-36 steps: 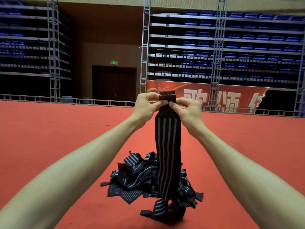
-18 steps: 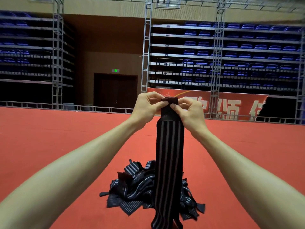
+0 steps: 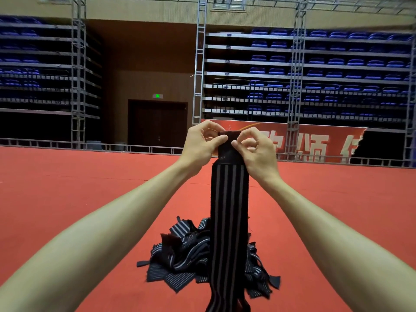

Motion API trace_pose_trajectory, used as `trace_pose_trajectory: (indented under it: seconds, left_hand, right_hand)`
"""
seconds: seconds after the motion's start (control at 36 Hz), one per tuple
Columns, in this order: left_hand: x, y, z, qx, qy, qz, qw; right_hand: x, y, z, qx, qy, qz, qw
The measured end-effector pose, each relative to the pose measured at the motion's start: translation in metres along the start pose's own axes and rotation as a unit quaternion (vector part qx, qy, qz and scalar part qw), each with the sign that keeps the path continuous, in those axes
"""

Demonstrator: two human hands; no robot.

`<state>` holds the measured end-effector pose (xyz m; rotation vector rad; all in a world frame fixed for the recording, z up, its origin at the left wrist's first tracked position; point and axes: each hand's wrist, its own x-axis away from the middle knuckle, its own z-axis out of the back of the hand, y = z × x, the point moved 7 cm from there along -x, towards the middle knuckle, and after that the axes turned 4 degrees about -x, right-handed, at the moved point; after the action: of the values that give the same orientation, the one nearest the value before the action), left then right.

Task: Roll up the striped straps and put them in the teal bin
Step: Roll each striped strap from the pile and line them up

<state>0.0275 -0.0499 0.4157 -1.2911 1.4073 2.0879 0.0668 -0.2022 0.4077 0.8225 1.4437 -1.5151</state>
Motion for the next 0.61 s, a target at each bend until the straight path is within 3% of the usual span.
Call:
trace_pose_trajectory:
  seconds: [0.14, 0.22, 0.42, 0.61]
  left_hand:
    - [-0.001, 0.001, 0.002, 0.021, 0.024, 0.013, 0.999]
    - [-0.004, -0.001, 0.004, 0.022, 0.038, 0.013, 0.999]
    - [0.013, -0.009, -0.01, 0.07, -0.017, 0.029, 0.997]
    - [0.085, -0.056, -0.042, 0.059, -0.183, 0.049, 0.98]
  right_hand:
    - [0.012, 0.004, -0.012, -0.075, -0.099, -0.014, 0.992]
    - [0.023, 0.009, -0.017, -0.048, -0.146, 0.011, 0.988]
    - [0.024, 0.018, -0.012, -0.063, -0.084, -0.003, 0.994]
    - [0.016, 0.034, -0.003, -0.128, -0.018, -0.064, 0.989]
